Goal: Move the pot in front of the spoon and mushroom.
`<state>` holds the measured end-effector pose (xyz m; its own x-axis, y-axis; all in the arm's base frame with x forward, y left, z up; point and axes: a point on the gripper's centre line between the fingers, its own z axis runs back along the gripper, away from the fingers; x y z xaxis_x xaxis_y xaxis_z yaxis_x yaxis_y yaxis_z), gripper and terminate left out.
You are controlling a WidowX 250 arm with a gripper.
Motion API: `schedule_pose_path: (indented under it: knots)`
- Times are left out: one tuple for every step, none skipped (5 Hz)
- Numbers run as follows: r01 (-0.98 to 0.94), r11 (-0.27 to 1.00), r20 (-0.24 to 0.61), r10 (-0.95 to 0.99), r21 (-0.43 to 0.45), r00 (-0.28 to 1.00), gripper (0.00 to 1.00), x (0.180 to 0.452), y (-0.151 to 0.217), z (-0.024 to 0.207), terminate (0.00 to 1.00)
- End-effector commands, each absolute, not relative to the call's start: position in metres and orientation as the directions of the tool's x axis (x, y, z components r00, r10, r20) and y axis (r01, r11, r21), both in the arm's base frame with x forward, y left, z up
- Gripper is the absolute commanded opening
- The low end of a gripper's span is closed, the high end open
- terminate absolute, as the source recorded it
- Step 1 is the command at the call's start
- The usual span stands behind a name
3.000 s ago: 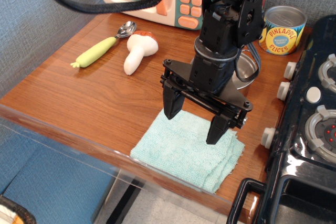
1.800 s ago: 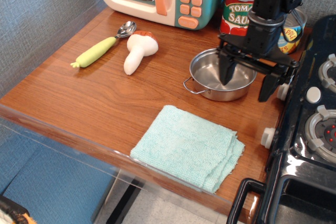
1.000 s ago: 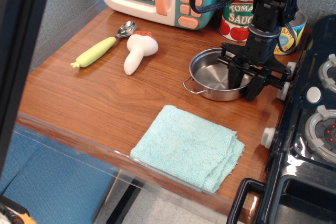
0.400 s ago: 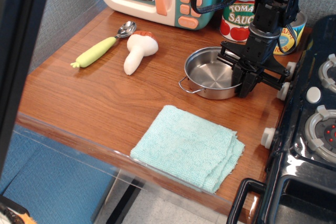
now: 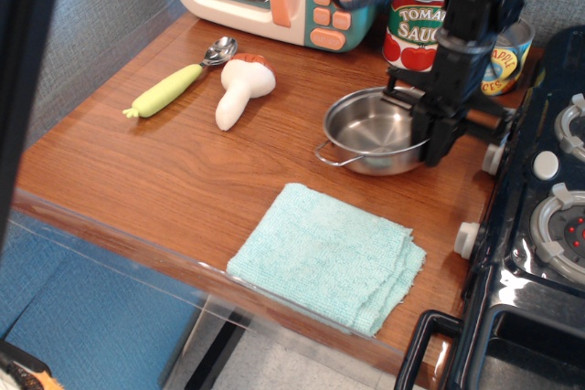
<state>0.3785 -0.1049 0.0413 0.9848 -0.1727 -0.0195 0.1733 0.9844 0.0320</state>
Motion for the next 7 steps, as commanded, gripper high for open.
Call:
schedule_pose_path:
  knots:
    - [0.051, 0.998, 0.14, -0.056, 0.045, 0.989, 0.0, 0.344, -0.072, 0.131, 0.0]
    - [-0.039, 0.995, 0.095, 0.03, 0.093, 0.995, 0.0, 0.308, -0.042, 0.127, 0.0]
    - [-0.114, 0.983, 0.055, 0.107, 0.144, 0.993, 0.0, 0.271, -0.007, 0.114, 0.0]
    - [-0.198, 0.969, 0.05, 0.193, 0.146, 0.98, 0.0, 0.242, 0.035, 0.1, 0.0]
    - [-0.281, 0.949, 0.057, 0.275, 0.142, 0.96, 0.0, 0.24, 0.068, 0.082, 0.0]
    - [-0.305, 0.938, 0.032, 0.304, 0.167, 0.952, 0.0, 0.248, 0.081, 0.063, 0.0]
    - [-0.311, 0.933, 0.012, 0.314, 0.179, 0.949, 0.0, 0.261, 0.086, 0.051, 0.0]
